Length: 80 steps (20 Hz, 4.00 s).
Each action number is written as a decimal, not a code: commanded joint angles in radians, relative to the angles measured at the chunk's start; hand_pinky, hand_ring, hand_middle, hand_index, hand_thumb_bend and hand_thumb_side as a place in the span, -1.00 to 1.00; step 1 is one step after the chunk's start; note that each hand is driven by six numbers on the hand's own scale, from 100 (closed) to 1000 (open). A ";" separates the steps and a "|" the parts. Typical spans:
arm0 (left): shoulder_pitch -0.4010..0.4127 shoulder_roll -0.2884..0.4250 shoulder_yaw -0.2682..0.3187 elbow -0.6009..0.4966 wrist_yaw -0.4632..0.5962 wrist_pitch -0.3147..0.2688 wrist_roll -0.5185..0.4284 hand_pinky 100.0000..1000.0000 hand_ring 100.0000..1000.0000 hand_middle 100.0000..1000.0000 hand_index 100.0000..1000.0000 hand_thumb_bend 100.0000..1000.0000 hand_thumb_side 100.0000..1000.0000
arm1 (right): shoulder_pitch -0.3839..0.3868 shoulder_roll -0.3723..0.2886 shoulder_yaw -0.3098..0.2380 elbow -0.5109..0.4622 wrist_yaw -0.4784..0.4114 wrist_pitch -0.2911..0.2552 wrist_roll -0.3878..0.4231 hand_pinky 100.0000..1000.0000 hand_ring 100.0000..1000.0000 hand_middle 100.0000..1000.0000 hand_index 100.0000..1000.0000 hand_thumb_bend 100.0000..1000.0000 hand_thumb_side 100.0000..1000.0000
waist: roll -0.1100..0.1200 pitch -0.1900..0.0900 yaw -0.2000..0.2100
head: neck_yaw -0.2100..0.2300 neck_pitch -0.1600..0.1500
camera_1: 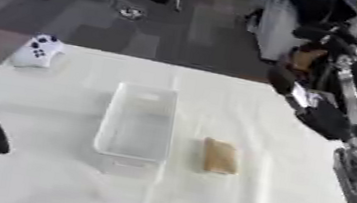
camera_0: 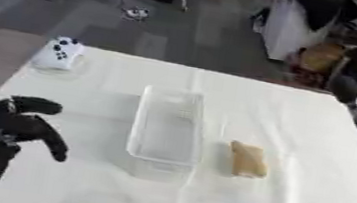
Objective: Pick up objects on the table and place them in the box.
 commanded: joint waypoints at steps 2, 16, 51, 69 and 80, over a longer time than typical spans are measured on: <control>-0.005 0.026 -0.002 -0.018 0.010 0.003 -0.008 -0.15 0.14 0.62 0.58 -0.39 0.63 | -0.060 -0.084 0.033 0.167 0.075 -0.074 0.080 0.22 0.44 0.56 0.67 0.67 1.00 | -0.001 -0.020 0.003 | -0.036 0.003; -0.016 0.025 -0.007 -0.018 0.020 0.009 -0.019 -0.15 0.14 0.62 0.58 -0.39 0.63 | -0.190 -0.029 0.052 0.592 0.304 -0.202 0.137 0.52 0.59 0.66 0.77 0.77 1.00 | -0.002 -0.020 0.015 | -0.008 -0.005; -0.037 0.022 -0.014 -0.018 0.038 0.012 -0.037 -0.14 0.14 0.63 0.58 -0.39 0.63 | -0.114 0.081 0.203 0.541 0.297 -0.282 0.328 0.62 0.66 0.65 0.82 0.86 1.00 | 0.000 -0.011 0.036 | 0.025 -0.033; -0.056 0.013 -0.020 -0.018 0.040 0.013 -0.046 -0.14 0.14 0.64 0.58 -0.41 0.65 | -0.164 0.225 0.079 0.810 0.534 -0.249 -0.001 -0.16 0.33 0.65 0.95 0.69 0.64 | 0.007 0.010 0.040 | 0.032 -0.077; -0.066 0.011 -0.022 -0.018 0.047 0.013 -0.053 -0.14 0.14 0.64 0.58 -0.41 0.64 | -0.195 0.215 0.012 0.854 0.496 -0.303 -0.319 -1.00 -1.00 -1.00 -0.75 0.10 0.73 | 0.007 0.014 0.048 | 0.028 -0.078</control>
